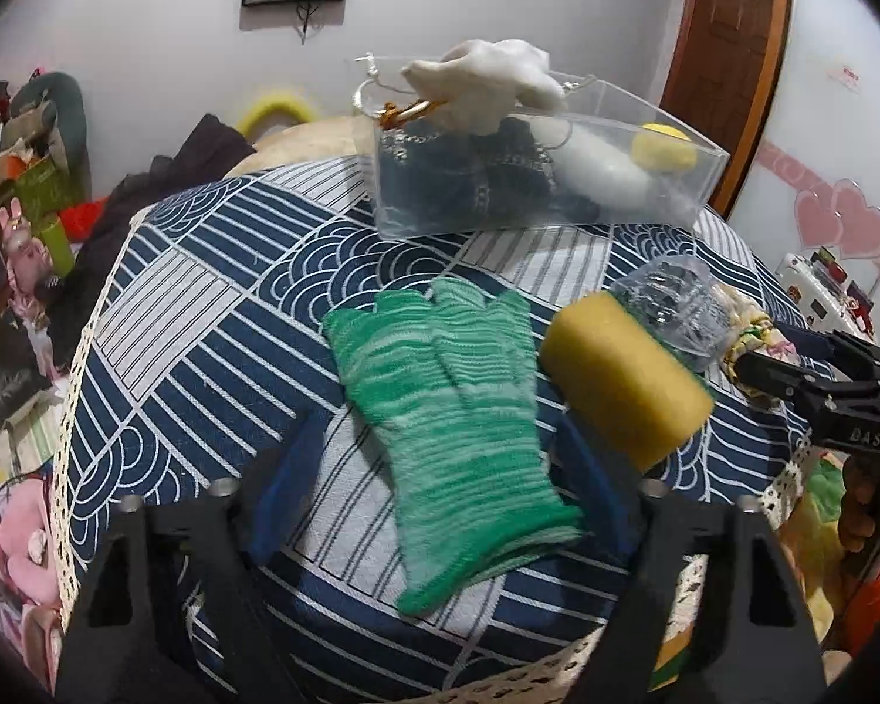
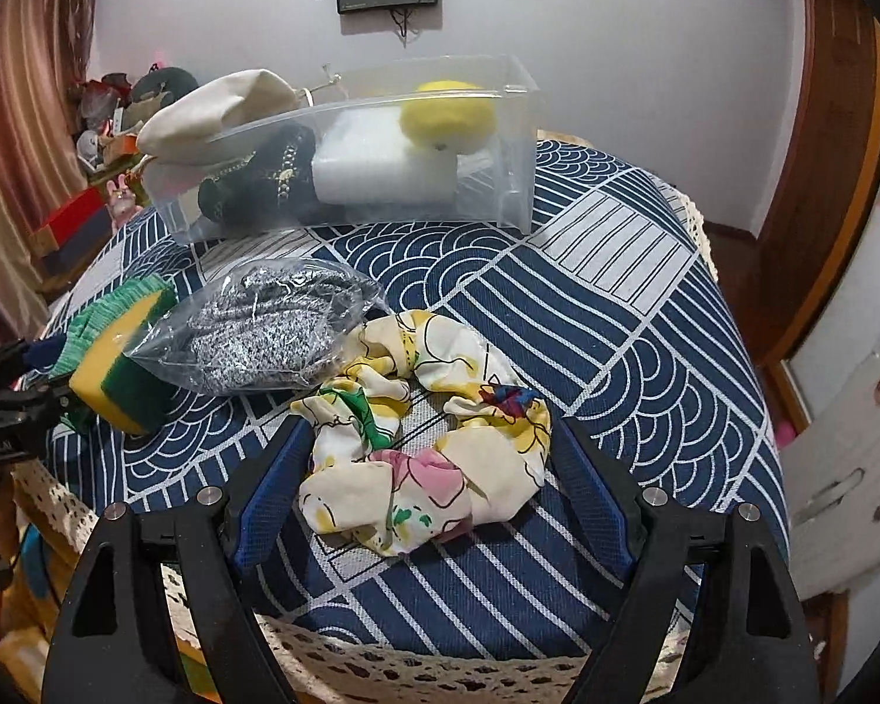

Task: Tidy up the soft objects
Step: 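Grasp the green knit glove with the left tool while the right tool grasps the floral scrunchie, then place the glove and scrunchie into the clear box and open both tools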

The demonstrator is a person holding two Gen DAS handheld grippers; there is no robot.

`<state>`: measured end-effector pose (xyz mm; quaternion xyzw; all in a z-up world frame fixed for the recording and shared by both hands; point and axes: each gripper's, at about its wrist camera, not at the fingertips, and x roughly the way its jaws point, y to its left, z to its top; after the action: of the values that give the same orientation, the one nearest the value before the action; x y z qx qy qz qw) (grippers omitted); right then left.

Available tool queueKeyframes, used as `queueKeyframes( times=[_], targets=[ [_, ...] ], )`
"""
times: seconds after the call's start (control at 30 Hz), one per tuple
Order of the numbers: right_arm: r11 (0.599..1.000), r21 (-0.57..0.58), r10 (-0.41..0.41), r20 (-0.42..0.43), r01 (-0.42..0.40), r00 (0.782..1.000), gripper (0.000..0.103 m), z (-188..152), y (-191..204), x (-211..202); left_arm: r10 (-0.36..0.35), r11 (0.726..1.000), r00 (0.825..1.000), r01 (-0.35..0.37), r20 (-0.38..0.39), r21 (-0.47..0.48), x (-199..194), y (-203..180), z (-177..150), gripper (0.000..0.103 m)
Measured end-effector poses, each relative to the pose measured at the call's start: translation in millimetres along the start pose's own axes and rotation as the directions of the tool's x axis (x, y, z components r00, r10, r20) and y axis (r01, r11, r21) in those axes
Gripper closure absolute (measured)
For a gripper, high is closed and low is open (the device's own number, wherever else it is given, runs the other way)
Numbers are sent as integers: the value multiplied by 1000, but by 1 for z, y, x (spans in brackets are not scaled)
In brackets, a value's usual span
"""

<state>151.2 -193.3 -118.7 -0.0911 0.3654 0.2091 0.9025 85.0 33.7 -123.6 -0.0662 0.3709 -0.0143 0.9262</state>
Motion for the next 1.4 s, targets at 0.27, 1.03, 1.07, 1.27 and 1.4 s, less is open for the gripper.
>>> queueKeyframes(
  times=[0.27, 1.03, 1.07, 1.27, 1.4],
  targets=[
    [999, -8, 49, 17, -49, 999, 84, -2, 6, -5, -15, 999, 1000, 15, 16, 37, -4, -6, 0, 84],
    [998, 1, -56, 296, 58, 954, 90, 62, 5, -64, -29, 999, 962, 20, 271, 34, -77, -6, 66, 86],
    [999, -2, -51, 306, 54, 951, 90, 67, 6, -65, -30, 999, 960, 21, 277, 36, -78, -6, 70, 86],
    [1000, -28, -4, 342, 14, 940, 89, 92, 20, -58, -38, 999, 953, 27, 301, 42, -73, -9, 98, 86],
    [999, -38, 37, 339, -26, 940, 89, 107, 30, -47, -54, 998, 952, 44, 300, 39, -64, -11, 111, 86]
  ],
)
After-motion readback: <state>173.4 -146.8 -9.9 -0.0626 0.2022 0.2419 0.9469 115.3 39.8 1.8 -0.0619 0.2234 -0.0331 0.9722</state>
